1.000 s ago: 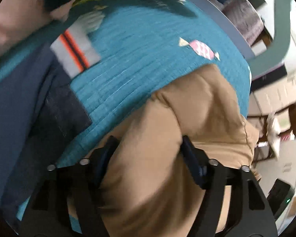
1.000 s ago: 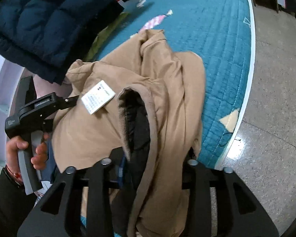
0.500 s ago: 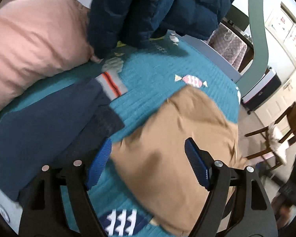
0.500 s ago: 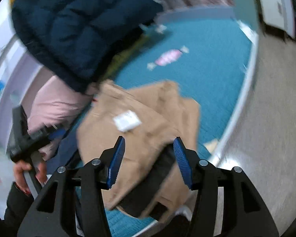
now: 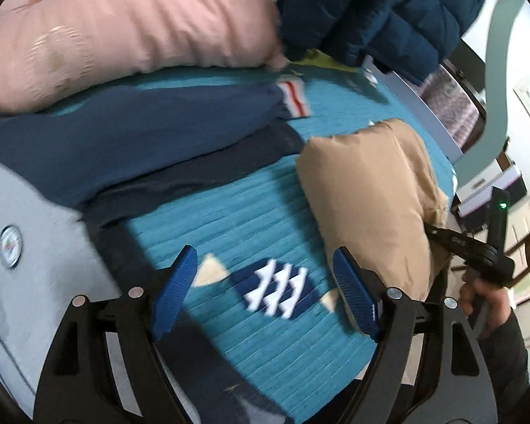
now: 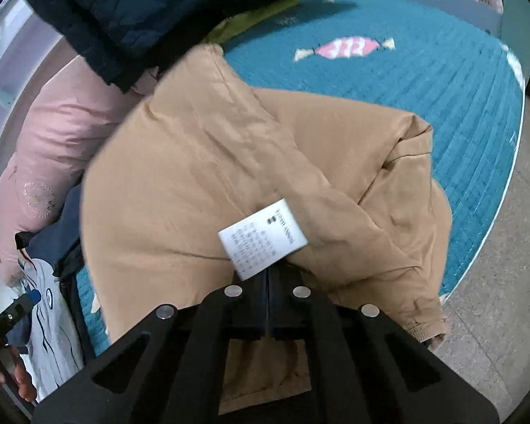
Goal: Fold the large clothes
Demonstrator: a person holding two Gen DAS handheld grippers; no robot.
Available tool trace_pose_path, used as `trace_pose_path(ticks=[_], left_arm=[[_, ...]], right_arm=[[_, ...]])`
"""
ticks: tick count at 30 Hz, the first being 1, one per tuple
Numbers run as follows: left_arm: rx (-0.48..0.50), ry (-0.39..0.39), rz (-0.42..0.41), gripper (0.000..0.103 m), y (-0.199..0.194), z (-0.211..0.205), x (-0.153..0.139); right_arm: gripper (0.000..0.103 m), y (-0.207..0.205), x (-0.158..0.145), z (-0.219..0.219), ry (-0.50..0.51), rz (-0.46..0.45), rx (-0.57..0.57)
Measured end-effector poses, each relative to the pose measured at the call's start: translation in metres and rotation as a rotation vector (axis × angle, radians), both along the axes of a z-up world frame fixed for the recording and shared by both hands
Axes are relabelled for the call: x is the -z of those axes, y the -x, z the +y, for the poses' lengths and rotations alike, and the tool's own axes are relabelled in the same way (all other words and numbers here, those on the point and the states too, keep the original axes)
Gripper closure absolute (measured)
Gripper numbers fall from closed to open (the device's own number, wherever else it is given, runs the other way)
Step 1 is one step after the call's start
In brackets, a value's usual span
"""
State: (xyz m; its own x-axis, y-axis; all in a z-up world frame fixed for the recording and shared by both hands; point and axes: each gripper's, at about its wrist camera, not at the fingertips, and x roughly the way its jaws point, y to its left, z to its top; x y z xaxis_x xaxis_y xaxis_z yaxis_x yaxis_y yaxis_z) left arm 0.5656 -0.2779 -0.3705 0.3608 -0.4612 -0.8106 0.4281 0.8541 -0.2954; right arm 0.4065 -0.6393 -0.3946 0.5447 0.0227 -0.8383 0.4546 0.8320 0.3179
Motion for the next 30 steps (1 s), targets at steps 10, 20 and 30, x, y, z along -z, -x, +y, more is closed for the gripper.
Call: trace_pose_path(ticks=[10, 20, 30], left_arm=[[-0.109, 0.021, -0.076, 0.014, 0.050, 0.059, -0.044], [-0.227, -0.032, -0.242, 0.010, 0.130, 0.127, -0.116], [-0.270, -0.059, -0.365, 0.005, 0.235, 0.175, -0.165]], right_arm=[[0.089, 0.022, -0.075, 0.098, 0.063, -0.118, -0.136], [0.053, 0.066, -0.157, 0.243, 0.135, -0.210, -0.347], [0.027, 0.162, -0.211, 0.324, 0.228, -0.276, -0.385]])
